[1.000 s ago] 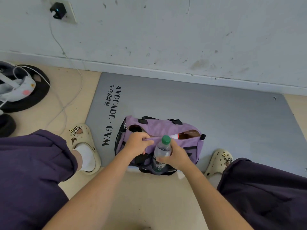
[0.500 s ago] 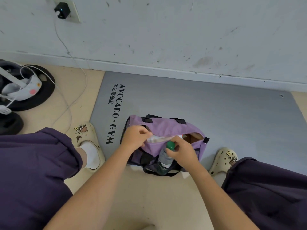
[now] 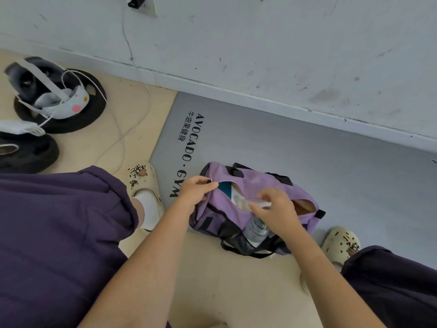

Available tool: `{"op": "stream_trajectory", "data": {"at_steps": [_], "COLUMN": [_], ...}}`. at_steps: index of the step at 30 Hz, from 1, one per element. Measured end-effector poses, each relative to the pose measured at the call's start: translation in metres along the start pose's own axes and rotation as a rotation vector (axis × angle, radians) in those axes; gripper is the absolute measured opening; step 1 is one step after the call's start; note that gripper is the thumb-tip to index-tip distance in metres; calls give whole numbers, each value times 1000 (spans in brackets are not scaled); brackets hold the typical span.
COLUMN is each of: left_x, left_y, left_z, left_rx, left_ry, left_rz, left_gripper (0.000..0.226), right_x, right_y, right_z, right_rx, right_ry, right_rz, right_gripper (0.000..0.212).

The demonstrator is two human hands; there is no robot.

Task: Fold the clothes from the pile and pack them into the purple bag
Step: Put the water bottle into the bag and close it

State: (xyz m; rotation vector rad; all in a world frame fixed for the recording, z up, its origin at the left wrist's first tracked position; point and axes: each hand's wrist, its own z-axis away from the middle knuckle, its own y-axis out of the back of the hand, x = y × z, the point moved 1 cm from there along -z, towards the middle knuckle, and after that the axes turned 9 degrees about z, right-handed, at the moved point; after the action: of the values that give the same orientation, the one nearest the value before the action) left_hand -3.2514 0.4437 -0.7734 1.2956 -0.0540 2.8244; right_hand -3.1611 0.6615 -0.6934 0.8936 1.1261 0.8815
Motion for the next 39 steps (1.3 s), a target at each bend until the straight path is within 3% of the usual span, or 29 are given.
{"op": "stream_trajectory", "data": {"at_steps": [4,10,13,17,22,25,32,39], "left_x": [6,0,-12,-13,4,19,40,53], "left_y": [26,58,62,56,59,53,51,37], "left_z": [0,11,16,20,12,12,15,22], "left_rx": [-119,-357,-418,-468,-361,-386,-371,-95], "left_ry": [84,208,274,272,208,148,49,-239], "left_rz": [178,402,534,537,431,283,36,-49], "left_gripper": [14,15,14,14,6,9,15,25], "right_x": [-51,-100,-97,-100,-105,-103,-99,-40], "right_y": [-14,-47,-51,-52,-51,-47,-36,-8], "right_z": [-27,-53,-54,-48,-39,-35,-45,-37], "right_rx": [-64,-288,-431,-386,-206,-148,-142,-50], "right_ry": [40,57,48,53,2,-9,-109,-247], "right_rz": [-223,-426,-477,-495,-478,-447,-478,-346], "right_gripper": [9,34,29,24,9,4,16,17]}}
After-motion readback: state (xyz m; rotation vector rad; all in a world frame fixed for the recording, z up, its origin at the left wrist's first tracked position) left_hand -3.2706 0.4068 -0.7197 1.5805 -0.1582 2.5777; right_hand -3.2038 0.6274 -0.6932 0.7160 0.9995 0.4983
